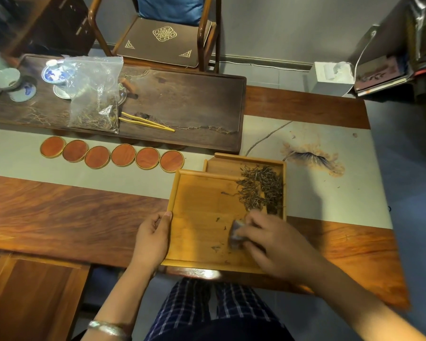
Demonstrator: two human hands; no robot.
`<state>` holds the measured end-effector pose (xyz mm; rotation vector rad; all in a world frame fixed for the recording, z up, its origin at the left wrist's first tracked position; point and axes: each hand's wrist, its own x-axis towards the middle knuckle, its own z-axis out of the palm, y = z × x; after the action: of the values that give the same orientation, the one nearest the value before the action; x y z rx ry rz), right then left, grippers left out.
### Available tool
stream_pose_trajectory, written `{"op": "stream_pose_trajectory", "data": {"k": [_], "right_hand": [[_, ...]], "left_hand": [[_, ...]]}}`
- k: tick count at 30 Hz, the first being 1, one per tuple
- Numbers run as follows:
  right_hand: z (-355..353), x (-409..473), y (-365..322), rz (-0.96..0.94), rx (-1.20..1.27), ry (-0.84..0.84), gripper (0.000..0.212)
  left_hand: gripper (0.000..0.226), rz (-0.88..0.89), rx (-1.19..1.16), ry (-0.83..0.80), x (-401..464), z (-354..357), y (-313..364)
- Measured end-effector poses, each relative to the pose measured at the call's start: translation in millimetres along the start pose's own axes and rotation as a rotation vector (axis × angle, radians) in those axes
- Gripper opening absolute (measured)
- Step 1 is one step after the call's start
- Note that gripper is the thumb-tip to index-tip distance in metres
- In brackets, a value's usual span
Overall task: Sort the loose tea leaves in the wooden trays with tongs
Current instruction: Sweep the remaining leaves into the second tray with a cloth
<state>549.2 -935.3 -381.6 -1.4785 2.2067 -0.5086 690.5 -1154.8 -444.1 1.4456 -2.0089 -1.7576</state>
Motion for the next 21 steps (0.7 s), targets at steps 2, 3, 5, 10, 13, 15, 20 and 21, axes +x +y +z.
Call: {"op": "stream_pose_trajectory", "data": {"k": [2,3,5,10,13,15,20,21], "right_hand": [[11,2,-18,-0.056,0.032,-0.011,0.023],[17,4,-25,-0.068,0.035,-0.006,0.022],[27,8,-34,-0.076,0.042,-0.003,0.02],[40,5,-30,-0.097,-0.007,-0.022,0.019],[39,1,-17,-0.036,-0.012,-0.017,0.021],[36,1,-5,0.012,-0.028,0.007,0.021],[28,16,22,0.176,-0.086,0.077,0.025],[26,19,24,0.193,-0.095,0.083,0.026]], "left_hand": [[0.025,0.004,-0.015,0.002,0,1,1],[0.026,0.005,-0.023,0.003,0,1,2],[0.026,0.008,-0.035,0.002,0,3,2],[0.025,0.038,-0.047,-0.011,1,3,4],[0.027,0.021,-0.053,-0.018,0,2,2],[0.026,0.015,-0.067,-0.015,0,0,1],[0.025,0.009,-0.061,-0.016,0,-2,0],[0.025,0.007,-0.057,-0.011,1,-3,0]]}}
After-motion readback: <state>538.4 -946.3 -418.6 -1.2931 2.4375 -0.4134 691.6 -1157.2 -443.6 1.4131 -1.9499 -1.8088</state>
